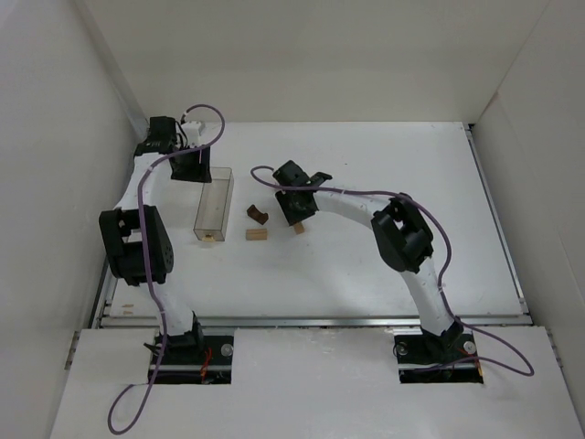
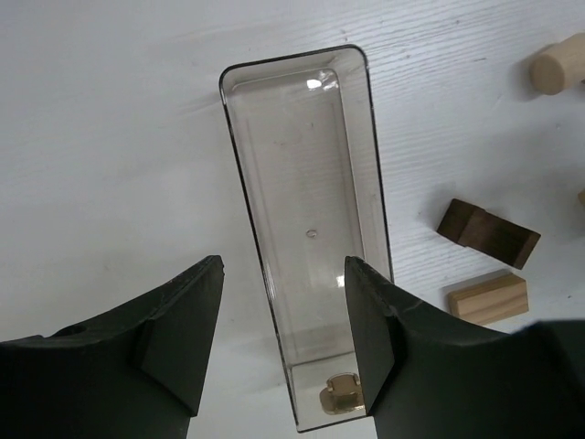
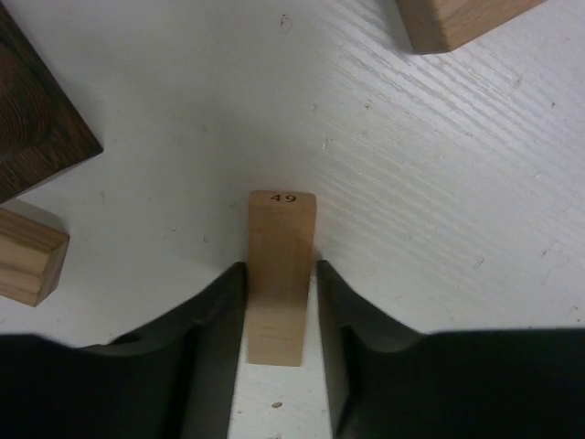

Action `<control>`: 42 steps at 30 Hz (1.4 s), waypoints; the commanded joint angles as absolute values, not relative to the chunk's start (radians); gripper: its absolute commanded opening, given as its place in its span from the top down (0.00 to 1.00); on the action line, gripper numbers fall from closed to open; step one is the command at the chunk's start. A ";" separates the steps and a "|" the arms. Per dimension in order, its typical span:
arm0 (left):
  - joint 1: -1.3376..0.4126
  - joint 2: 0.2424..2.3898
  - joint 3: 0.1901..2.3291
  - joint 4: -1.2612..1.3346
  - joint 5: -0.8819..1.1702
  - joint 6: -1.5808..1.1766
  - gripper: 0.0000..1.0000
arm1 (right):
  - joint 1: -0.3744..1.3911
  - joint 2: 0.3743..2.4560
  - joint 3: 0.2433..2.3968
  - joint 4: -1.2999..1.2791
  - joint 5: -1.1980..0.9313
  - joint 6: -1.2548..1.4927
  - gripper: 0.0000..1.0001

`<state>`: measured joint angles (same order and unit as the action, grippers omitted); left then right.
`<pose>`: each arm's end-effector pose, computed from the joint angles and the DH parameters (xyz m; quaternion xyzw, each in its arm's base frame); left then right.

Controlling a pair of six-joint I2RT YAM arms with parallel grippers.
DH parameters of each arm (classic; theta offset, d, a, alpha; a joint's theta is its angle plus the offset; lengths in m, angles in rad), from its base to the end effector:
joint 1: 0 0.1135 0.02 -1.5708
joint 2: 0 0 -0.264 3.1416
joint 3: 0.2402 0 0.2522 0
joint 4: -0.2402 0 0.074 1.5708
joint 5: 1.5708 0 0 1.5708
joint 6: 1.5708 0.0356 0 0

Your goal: Build the wood block tower

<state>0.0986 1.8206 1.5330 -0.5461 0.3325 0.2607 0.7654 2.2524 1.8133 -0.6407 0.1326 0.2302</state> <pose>0.4087 0.0287 0.2776 0.1339 0.9121 -0.0884 0.3772 0.3531 0.3327 0.1723 -0.2404 0.9377 0.0593 0.2438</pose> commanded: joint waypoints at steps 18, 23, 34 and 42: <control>-0.208 1.624 1.388 -0.526 0.192 0.425 0.53 | 0.638 1.956 1.448 -0.595 0.290 0.362 0.94; -0.327 1.592 1.284 -0.528 0.120 0.526 0.57 | 0.592 1.907 1.388 -0.562 0.235 0.385 0.94; -0.382 1.592 1.382 -0.529 0.280 0.425 0.68 | 0.546 1.487 1.048 -0.039 -0.023 0.322 1.00; -0.391 1.453 1.312 -0.505 0.354 0.639 0.74 | 0.546 1.374 0.994 0.011 0.014 0.259 1.00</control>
